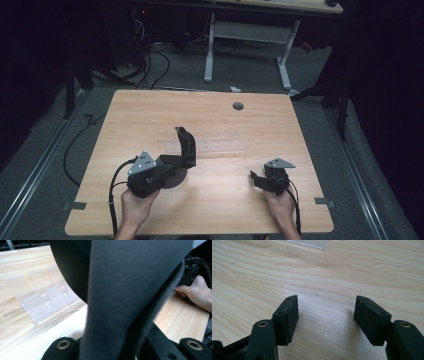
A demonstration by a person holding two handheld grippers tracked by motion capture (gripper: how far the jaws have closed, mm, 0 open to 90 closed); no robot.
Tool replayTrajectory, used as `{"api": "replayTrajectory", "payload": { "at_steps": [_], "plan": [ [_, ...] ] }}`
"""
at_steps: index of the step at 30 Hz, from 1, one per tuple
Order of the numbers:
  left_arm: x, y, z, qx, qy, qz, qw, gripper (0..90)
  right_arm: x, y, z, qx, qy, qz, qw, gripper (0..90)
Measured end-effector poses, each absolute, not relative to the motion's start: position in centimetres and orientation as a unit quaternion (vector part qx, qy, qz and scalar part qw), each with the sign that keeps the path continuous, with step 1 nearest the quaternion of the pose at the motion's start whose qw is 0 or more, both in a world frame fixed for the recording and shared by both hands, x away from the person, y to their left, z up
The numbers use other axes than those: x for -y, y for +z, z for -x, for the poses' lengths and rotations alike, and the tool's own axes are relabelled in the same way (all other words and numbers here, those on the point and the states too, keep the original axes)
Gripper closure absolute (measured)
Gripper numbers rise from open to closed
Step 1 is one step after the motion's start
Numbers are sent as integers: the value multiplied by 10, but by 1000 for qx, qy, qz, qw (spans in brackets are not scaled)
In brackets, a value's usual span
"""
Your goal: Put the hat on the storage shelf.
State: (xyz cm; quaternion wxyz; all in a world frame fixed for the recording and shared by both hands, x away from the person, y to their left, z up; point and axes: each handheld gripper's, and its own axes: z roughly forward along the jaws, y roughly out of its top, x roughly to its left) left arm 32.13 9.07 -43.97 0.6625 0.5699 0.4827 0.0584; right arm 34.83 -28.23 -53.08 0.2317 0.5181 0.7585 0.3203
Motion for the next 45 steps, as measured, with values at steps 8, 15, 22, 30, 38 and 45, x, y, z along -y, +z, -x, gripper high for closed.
{"api": "replayTrajectory", "payload": {
  "at_steps": [8,15,22,30,38,45],
  "plan": [
    [-103,-432,-328,-493,74,-554,667,848,282,-531,-348,-759,320,-517,231,356],
    [-109,-425,-337,-497,89,-544,670,847,282,-531,-348,-760,320,-516,231,347],
    [-115,-416,-350,-499,107,-528,679,847,282,-531,-348,-761,320,-515,230,341],
    [-116,-409,-368,-502,116,-518,683,847,281,-531,-348,-761,320,-515,230,337],
    [-117,-407,-390,-508,126,-510,683,848,281,-531,-348,-761,320,-515,230,336],
    [-113,-409,-406,-514,127,-508,680,848,281,-531,-348,-761,320,-515,229,334]
  ]
}}
